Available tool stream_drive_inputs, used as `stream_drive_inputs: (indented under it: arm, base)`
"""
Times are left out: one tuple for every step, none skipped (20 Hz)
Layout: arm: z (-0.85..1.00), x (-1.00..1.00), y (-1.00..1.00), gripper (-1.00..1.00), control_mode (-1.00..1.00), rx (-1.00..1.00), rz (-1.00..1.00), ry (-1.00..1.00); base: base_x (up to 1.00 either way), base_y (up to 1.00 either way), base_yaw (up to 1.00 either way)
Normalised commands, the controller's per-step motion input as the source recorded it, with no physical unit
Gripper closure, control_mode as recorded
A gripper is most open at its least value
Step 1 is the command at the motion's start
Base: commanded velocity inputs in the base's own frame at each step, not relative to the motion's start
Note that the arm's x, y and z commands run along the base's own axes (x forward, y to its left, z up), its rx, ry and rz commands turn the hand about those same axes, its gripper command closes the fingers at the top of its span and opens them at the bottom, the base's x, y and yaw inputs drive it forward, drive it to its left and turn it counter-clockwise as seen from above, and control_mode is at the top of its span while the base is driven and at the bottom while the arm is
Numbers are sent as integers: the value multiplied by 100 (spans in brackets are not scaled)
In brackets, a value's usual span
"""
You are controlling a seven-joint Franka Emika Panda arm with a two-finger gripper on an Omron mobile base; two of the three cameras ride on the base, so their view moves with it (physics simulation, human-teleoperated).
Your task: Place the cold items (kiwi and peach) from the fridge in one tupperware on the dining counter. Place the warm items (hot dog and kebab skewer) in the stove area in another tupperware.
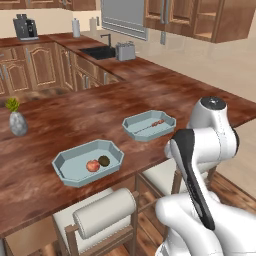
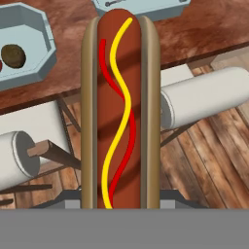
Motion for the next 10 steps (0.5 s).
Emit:
stream_drive_inputs:
  arm:
    - [0, 0, 0, 100, 100, 0, 0, 0]
    - [0, 0, 0, 100, 100, 0, 0, 0]
    - [0, 0, 0, 100, 100, 0, 0, 0]
    - [0, 0, 0, 100, 100, 0, 0, 0]
    - [0, 0, 0, 100, 100, 0, 0, 0]
    - [0, 0, 0, 100, 100, 0, 0, 0]
    - [0, 0, 0, 100, 100, 0, 0, 0]
    - [0, 0, 0, 100, -100, 0, 0, 0]
    - [0, 19, -10, 100, -100, 15, -1, -13]
    - [0, 54, 0, 100, -100, 14, -2, -7]
  base:
    - [16, 0, 0]
    - [9, 0, 0]
    - [0, 0, 0]
    - [0, 0, 0]
    - [0, 0, 0]
    - [0, 0, 0]
    - [0, 0, 0]
    - [0, 0, 0]
    - [0, 0, 0]
    - [0, 0, 0]
